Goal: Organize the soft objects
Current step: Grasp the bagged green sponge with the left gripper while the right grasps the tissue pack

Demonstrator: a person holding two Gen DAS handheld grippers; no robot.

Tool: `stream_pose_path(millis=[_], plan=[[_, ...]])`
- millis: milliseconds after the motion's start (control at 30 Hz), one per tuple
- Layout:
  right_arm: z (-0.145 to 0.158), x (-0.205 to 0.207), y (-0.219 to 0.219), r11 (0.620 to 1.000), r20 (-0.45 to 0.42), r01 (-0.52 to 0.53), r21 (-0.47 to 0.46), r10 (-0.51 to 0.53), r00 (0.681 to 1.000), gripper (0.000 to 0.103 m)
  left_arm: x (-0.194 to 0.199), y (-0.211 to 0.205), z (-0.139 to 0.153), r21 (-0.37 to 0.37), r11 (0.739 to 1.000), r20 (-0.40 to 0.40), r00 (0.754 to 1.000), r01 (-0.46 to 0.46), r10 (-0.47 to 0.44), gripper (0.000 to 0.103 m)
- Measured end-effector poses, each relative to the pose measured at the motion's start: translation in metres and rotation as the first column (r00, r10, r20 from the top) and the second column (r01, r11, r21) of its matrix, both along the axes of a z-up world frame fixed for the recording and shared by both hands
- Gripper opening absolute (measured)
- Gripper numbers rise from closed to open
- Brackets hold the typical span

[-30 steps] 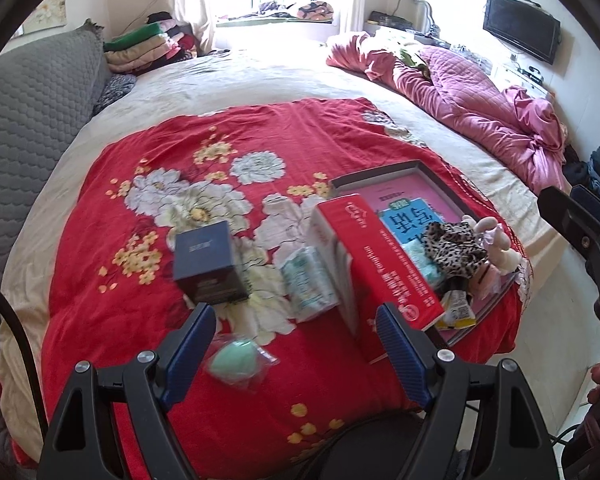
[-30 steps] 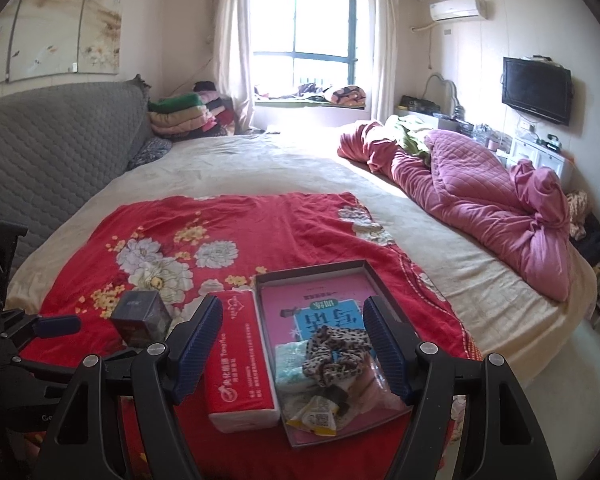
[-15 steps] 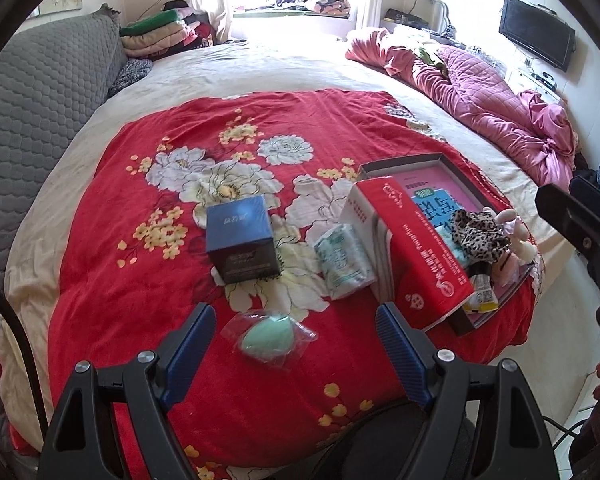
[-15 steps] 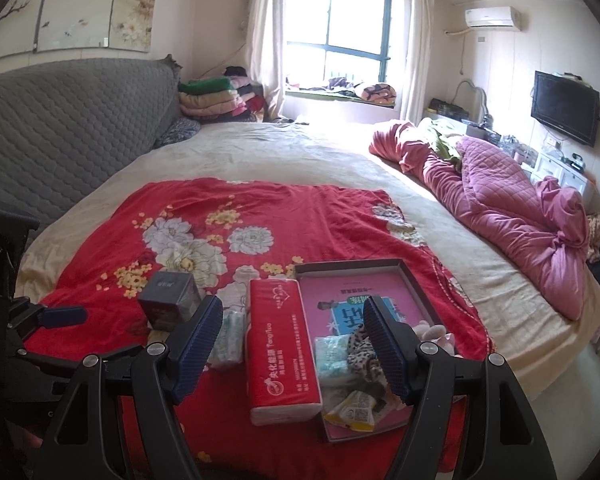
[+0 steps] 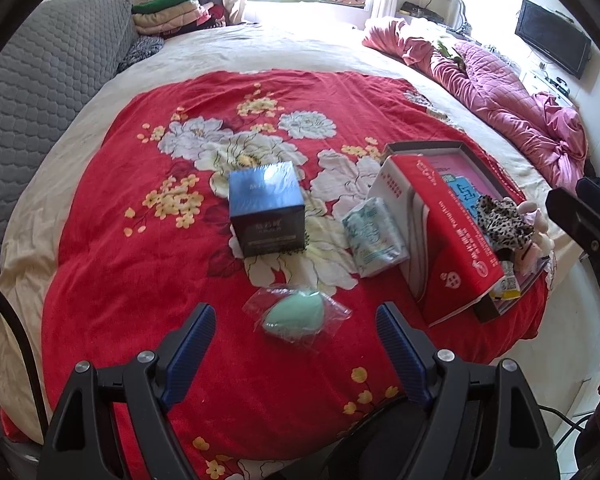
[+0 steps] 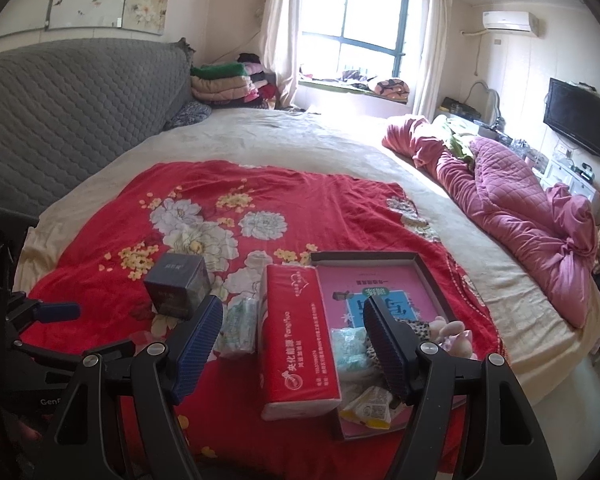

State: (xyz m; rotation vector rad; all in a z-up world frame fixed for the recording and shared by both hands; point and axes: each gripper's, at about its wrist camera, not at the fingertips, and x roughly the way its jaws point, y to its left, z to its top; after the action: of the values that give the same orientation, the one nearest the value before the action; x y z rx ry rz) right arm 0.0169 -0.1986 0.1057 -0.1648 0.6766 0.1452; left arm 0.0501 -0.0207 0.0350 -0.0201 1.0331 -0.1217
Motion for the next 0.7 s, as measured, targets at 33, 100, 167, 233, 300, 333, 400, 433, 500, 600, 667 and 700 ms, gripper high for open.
stream_pose_path(millis=[33, 100, 167, 233, 300, 333, 400, 433, 500, 600, 667, 700], plan=[[-0.004, 0.001, 0.003, 1.000, -0.006, -0.007, -0.006, 0.007, 1.000, 0.074, 0.000, 0.002, -0.003, -0.003, 1.000, -0.007, 1.000, -0.003, 0.003, 0.082], [-0.011, 0.003, 0.008, 1.000, -0.022, -0.019, -0.021, 0.019, 1.000, 0.074, 0.000, 0.007, -0.008, -0.007, 1.000, -0.016, 1.000, -0.007, 0.007, 0.082], [-0.016, 0.004, 0.011, 0.999, -0.029, -0.030, -0.028, 0.030, 0.999, 0.074, 0.000, 0.011, -0.014, -0.004, 1.000, -0.026, 1.000, -0.013, 0.012, 0.082], [-0.022, 0.005, 0.016, 0.999, -0.040, -0.039, -0.037, 0.037, 0.999, 0.074, -0.001, 0.017, -0.022, -0.007, 1.000, -0.042, 0.999, -0.022, 0.022, 0.082], [-0.028, 0.007, 0.020, 0.998, -0.051, -0.048, -0.049, 0.045, 0.998, 0.074, -0.001, 0.021, -0.029, -0.009, 1.000, -0.057, 0.998, -0.027, 0.026, 0.082], [-0.030, 0.007, 0.021, 0.997, -0.055, -0.051, -0.052, 0.049, 0.997, 0.074, -0.002, 0.024, -0.033, -0.012, 1.000, -0.067, 0.997, -0.027, 0.026, 0.082], [-0.037, 0.009, 0.025, 0.996, -0.067, -0.060, -0.060, 0.056, 0.996, 0.074, -0.002, 0.026, -0.040, -0.023, 0.999, -0.084, 0.996, -0.028, 0.026, 0.082], [-0.039, 0.009, 0.026, 0.996, -0.073, -0.063, -0.065, 0.058, 0.996, 0.074, -0.002, 0.027, -0.044, -0.039, 0.999, -0.091, 0.996, -0.023, 0.020, 0.082], [-0.046, 0.011, 0.030, 0.994, -0.083, -0.076, -0.079, 0.069, 0.994, 0.074, 0.000, 0.027, -0.052, -0.071, 0.997, -0.110, 0.994, -0.019, 0.011, 0.082], [-0.054, 0.014, 0.034, 0.990, -0.100, -0.093, -0.109, 0.083, 0.992, 0.074, 0.006, 0.024, -0.062, -0.122, 0.992, -0.129, 0.992, -0.013, -0.003, 0.082], [-0.059, 0.016, 0.035, 0.987, -0.110, -0.103, -0.125, 0.090, 0.990, 0.074, 0.011, 0.017, -0.069, -0.102, 0.995, -0.120, 0.992, 0.013, -0.025, 0.082], [-0.061, 0.017, 0.036, 0.985, -0.114, -0.105, -0.135, 0.090, 0.989, 0.074, 0.014, 0.014, -0.072, -0.096, 0.995, -0.118, 0.992, 0.027, -0.038, 0.082]])
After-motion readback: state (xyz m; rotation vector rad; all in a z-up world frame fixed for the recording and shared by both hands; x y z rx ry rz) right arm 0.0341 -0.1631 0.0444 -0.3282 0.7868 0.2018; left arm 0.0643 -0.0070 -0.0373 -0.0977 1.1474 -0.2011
